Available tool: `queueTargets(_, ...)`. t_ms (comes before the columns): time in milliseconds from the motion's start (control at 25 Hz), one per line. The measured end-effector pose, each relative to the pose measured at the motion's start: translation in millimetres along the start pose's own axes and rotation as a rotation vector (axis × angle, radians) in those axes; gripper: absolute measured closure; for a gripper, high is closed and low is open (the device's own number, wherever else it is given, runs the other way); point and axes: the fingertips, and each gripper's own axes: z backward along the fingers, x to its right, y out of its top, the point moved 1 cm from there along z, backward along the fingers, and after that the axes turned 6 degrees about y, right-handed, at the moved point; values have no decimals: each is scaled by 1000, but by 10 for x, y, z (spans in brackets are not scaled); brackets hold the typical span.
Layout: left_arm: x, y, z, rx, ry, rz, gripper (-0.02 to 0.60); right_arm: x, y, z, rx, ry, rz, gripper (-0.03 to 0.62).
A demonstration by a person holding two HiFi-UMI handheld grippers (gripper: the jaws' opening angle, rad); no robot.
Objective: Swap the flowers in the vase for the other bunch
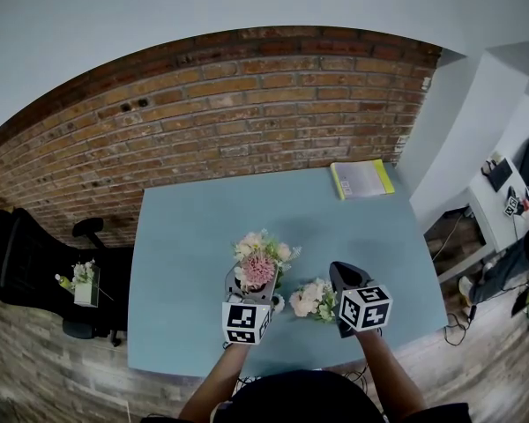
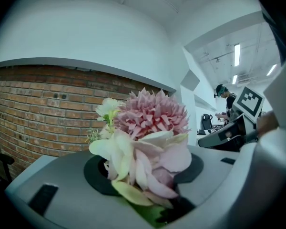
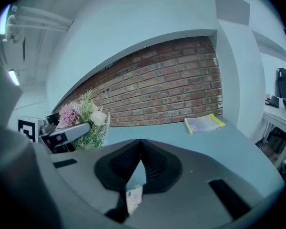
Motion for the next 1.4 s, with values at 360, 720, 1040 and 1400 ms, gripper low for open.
queueTargets(360,26,-121,-2,-17,-6,7,359,38,-4,-6,1,2,-8,580)
queueTargets(720,12,-234,-5,-35,-3,28,351,60,-41,-4,-6,-3,-12,580)
queueTargets(1040,61,-340,-2,-61,-25,35,328,89,-67,7,-12,-11,-18,580)
queueTargets(1400,107,-445,8,-89,-51,47,258,80,-87,-5,-17,-9,-17,580)
